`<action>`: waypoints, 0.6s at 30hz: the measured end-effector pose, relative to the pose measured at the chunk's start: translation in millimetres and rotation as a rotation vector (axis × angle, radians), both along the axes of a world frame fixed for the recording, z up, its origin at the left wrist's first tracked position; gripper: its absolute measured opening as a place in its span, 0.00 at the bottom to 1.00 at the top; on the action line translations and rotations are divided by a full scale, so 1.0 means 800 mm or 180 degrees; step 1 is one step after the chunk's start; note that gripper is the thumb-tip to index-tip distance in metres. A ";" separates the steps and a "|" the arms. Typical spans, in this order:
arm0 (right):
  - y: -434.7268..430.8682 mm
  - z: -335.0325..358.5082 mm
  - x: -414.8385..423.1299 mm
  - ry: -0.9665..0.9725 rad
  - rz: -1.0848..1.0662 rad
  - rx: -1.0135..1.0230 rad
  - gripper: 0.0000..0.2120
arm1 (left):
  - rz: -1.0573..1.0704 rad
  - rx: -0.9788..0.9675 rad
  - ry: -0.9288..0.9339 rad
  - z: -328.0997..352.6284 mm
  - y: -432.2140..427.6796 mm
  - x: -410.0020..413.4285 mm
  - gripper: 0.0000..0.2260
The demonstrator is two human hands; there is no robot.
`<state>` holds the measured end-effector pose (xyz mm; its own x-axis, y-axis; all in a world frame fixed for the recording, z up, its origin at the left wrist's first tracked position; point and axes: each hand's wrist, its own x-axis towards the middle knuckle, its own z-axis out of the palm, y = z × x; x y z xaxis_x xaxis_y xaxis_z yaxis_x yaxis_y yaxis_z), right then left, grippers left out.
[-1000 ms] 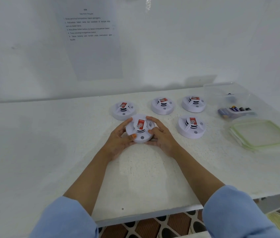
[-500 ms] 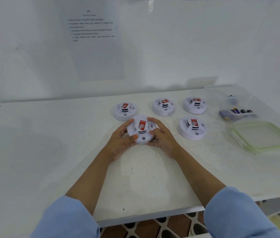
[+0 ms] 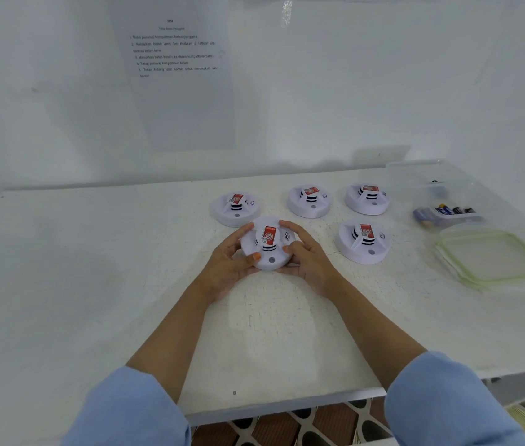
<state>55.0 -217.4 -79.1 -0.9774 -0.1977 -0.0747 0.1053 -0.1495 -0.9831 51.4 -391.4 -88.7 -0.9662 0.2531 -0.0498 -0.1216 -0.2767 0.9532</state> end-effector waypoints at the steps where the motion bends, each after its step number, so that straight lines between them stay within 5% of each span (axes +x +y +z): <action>1: 0.000 0.000 0.000 0.0010 -0.0002 0.0001 0.17 | 0.0006 0.0000 -0.0004 0.000 0.000 0.000 0.22; 18: -0.001 0.001 0.001 0.0020 -0.0003 0.0067 0.17 | 0.0025 0.0057 -0.0011 -0.001 0.000 0.000 0.22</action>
